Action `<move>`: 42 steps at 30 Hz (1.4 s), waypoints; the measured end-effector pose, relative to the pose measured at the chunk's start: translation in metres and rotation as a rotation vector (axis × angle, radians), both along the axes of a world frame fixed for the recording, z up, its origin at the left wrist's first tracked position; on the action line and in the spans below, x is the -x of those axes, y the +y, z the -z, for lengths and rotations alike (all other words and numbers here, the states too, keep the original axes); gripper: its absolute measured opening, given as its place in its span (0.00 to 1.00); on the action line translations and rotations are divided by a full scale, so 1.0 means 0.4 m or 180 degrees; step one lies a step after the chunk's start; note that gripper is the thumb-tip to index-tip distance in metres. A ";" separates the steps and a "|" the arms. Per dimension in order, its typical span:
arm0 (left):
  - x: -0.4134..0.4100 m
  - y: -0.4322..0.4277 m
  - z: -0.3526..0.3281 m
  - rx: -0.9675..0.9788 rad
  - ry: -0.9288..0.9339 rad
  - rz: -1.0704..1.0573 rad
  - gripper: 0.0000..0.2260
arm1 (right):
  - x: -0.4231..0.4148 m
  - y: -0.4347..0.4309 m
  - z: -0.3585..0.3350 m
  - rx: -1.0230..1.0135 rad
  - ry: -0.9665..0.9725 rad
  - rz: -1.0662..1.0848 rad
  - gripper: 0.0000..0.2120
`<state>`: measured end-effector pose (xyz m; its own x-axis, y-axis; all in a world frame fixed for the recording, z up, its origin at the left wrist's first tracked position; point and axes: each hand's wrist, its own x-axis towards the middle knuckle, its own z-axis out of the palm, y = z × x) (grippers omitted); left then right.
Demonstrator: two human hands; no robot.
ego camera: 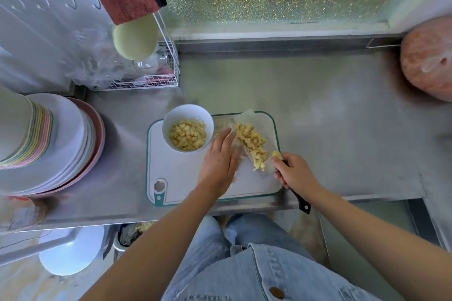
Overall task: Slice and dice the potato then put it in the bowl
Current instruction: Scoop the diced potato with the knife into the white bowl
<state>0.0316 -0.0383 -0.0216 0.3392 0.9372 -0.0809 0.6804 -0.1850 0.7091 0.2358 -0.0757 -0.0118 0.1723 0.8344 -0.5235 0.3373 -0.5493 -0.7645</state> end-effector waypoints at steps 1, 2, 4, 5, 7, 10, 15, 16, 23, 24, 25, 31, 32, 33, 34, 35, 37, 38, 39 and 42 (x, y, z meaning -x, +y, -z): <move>0.005 0.005 -0.013 -0.0108 -0.0044 -0.0023 0.26 | 0.002 0.010 -0.013 -0.0023 -0.0012 -0.0044 0.15; 0.012 0.013 -0.026 -0.0220 -0.0074 -0.0061 0.24 | 0.008 0.022 -0.027 -0.0043 -0.0035 -0.0113 0.14; 0.032 0.040 -0.047 -0.0439 -0.0048 -0.0139 0.22 | 0.027 0.052 -0.059 -0.0072 -0.0114 -0.0334 0.14; 0.046 0.058 -0.057 -0.0496 -0.0002 -0.0167 0.22 | 0.041 0.068 -0.075 -0.0082 -0.0152 -0.0458 0.14; 0.080 0.096 -0.073 -0.0463 0.0094 -0.0188 0.23 | 0.074 0.103 -0.100 -0.0089 -0.0230 -0.0679 0.14; 0.140 0.142 -0.081 -0.0324 0.0167 -0.0155 0.23 | 0.131 0.149 -0.123 -0.0064 -0.0304 -0.0899 0.14; 0.230 0.140 -0.067 -0.0230 0.0306 -0.0261 0.20 | 0.198 0.181 -0.133 -0.0072 -0.0337 -0.0906 0.13; 0.243 0.130 -0.064 -0.0221 0.0330 -0.0283 0.20 | 0.203 0.183 -0.132 -0.0069 -0.0368 -0.0885 0.13; 0.219 0.149 -0.063 -0.0324 0.0375 -0.0004 0.22 | 0.217 0.180 -0.123 -0.0032 -0.0478 -0.0886 0.17; 0.208 0.158 -0.066 -0.0334 0.0387 0.0169 0.22 | 0.219 0.181 -0.123 -0.0027 -0.0471 -0.0902 0.17; 0.202 0.163 -0.066 -0.0305 0.0393 0.0302 0.21 | 0.220 0.182 -0.123 -0.0034 -0.0458 -0.0906 0.17; 0.262 0.131 -0.030 -0.0214 0.0554 0.0044 0.19 | 0.212 0.191 -0.124 -0.0115 -0.0469 -0.0737 0.17; 0.270 0.126 -0.028 -0.0270 0.0580 -0.0003 0.18 | 0.212 0.191 -0.123 -0.0118 -0.0467 -0.0744 0.17; 0.270 0.125 -0.031 -0.0341 0.0555 -0.0060 0.18 | 0.214 0.190 -0.121 -0.0121 -0.0471 -0.0772 0.17; 0.262 0.129 -0.039 -0.0403 0.0509 -0.0097 0.18 | 0.218 0.189 -0.120 -0.0127 -0.0486 -0.0820 0.17; 0.250 0.134 -0.050 -0.0449 0.0480 -0.0084 0.18 | 0.222 0.187 -0.119 -0.0134 -0.0505 -0.0877 0.17; 0.222 0.144 -0.062 -0.0454 0.0504 0.0083 0.20 | 0.230 0.187 -0.121 -0.0164 -0.0533 -0.0972 0.18; 0.214 0.145 -0.063 -0.0444 0.0535 0.0146 0.20 | 0.233 0.187 -0.121 -0.0183 -0.0529 -0.0992 0.18; 0.214 0.145 -0.058 -0.0446 0.0557 0.0154 0.19 | 0.233 0.187 -0.122 -0.0204 -0.0515 -0.0989 0.18; 0.244 0.126 -0.040 -0.0486 0.0602 0.0014 0.17 | 0.221 0.186 -0.121 -0.0242 -0.0549 -0.0942 0.17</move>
<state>-0.0662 0.0122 -0.0056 0.3356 0.9420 -0.0009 0.7974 -0.2836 0.5327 0.1474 -0.0014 0.0366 -0.0025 0.8968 -0.4423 0.6012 -0.3521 -0.7173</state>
